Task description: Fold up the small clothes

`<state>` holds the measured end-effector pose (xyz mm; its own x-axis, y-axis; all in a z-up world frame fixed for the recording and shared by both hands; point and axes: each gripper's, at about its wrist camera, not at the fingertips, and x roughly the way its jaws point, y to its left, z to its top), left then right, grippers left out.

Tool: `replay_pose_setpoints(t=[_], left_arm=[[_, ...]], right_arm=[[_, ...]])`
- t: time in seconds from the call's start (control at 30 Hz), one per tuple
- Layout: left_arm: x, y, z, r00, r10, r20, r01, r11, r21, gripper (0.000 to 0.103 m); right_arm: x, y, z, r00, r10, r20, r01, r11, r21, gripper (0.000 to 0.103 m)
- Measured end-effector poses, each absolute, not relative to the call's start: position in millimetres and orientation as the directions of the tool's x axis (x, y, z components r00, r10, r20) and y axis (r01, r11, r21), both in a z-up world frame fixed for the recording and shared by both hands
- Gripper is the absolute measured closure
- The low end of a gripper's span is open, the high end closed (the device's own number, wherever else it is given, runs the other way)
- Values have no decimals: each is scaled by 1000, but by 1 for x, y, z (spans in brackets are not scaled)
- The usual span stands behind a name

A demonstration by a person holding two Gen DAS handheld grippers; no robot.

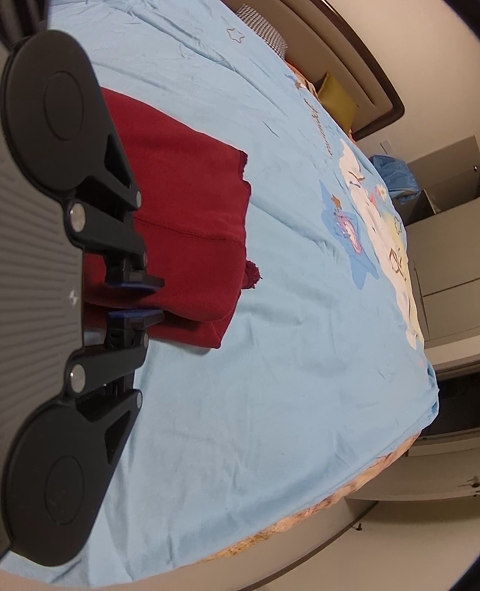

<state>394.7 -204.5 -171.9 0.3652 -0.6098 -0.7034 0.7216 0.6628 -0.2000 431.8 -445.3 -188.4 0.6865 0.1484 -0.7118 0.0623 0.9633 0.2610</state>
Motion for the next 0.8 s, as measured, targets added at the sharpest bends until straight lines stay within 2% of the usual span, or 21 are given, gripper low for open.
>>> replay_pose_setpoints(t=[0.03,0.1,0.2,0.27,0.33,0.37,0.43,0.47,0.5,0.57,0.7,0.8], left_arm=[[396,-199,-170,374,-608,-700,708,675,-209,30],[399,-185,-165,403,-598,-693,670,709,-222,24],[411,-166,-161,468,-547,-695,575,785,-230,13],[418,-156,-162,527,-476,-704,488,848,-208,4],[433,-146,-166,557,-416,-719,410,890,-197,4],[441,-141,-168,563,-405,-720,381,901,-209,4],[457,-126,-177,579,-424,-697,337,902,-269,4],[465,-118,-184,580,-431,-691,311,902,-300,4],[471,-111,-188,575,-432,-695,287,902,-324,4],[483,-99,-199,555,-419,-718,229,907,-353,4],[492,-89,-211,510,-417,-752,179,907,-382,5],[490,-92,-221,488,-397,-777,197,918,-344,5]], right_arm=[[426,-446,-186,688,151,-710,49,966,253,76],[412,-446,-178,692,148,-707,17,975,221,60],[390,-441,-164,693,177,-699,-70,981,180,50],[381,-437,-159,671,221,-708,-126,975,185,48],[377,-432,-159,639,270,-720,-177,963,204,48],[378,-428,-161,624,280,-730,-194,960,203,49],[383,-422,-168,589,279,-759,-215,959,185,58],[385,-420,-173,578,276,-768,-217,959,181,66],[388,-419,-177,565,271,-780,-210,961,182,81],[390,-419,-182,551,260,-793,-199,964,178,92],[365,-410,-169,650,99,-754,-168,986,-16,95],[344,-396,-184,691,-13,-722,-143,978,-154,95]])
